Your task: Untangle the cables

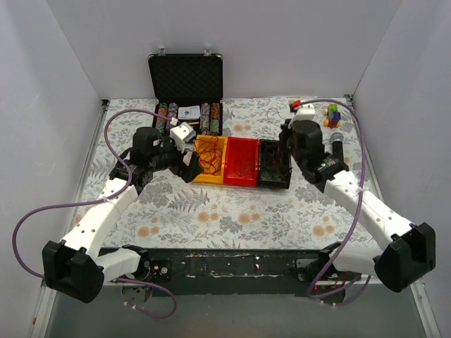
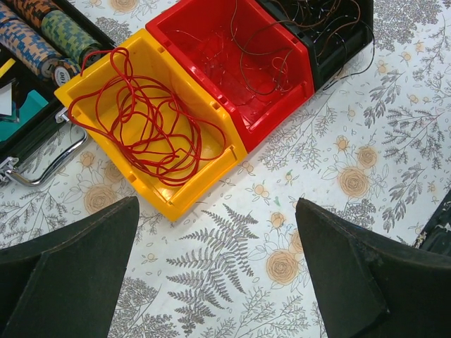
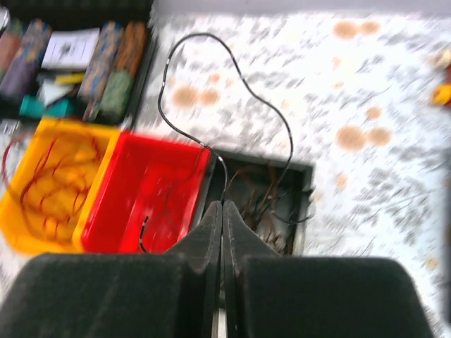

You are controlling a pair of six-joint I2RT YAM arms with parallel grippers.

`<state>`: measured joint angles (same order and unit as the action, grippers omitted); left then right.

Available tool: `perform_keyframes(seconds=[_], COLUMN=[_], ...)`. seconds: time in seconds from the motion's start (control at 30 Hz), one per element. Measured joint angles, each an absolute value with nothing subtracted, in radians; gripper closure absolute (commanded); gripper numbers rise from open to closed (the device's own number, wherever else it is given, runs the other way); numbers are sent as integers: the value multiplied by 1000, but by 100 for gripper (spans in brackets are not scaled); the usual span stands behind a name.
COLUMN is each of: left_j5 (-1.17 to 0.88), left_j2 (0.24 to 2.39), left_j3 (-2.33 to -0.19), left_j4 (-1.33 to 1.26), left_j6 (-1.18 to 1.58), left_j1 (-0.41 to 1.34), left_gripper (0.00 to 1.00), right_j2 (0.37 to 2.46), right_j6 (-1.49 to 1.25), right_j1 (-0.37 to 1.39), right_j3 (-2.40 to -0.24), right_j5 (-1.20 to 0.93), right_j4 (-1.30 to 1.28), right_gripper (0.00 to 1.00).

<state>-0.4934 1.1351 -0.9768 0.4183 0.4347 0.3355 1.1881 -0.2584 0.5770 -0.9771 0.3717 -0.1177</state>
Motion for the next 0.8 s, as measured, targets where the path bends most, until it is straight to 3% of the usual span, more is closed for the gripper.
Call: perform_keyframes(seconds=[0.17,0.43,0.63,0.67,0.8], left_j5=[-490,-487,-487,-487,-482], left_j2=[1131,1115,1115,1115,1115], left_j3=[-977,-972,-972,-972,-971], left_j4=[418,417,410,409,408], left_j6=[433,424,424,424,432], left_j1=[335,335,335,335,335], left_gripper=[7,7,7,7,4], right_j2=[1296,1423,1509,1528,1589], right_j6=[-224,-263,-282,-283,-285], right_j1=[489,485,485,485,485], right_j3=[-1034,-842,-830,-833,-869], right_j5=[377,294,253,249,237], right_j4=[-77,-98,-94,-95,-114], right_gripper=[99,99,99,97,74])
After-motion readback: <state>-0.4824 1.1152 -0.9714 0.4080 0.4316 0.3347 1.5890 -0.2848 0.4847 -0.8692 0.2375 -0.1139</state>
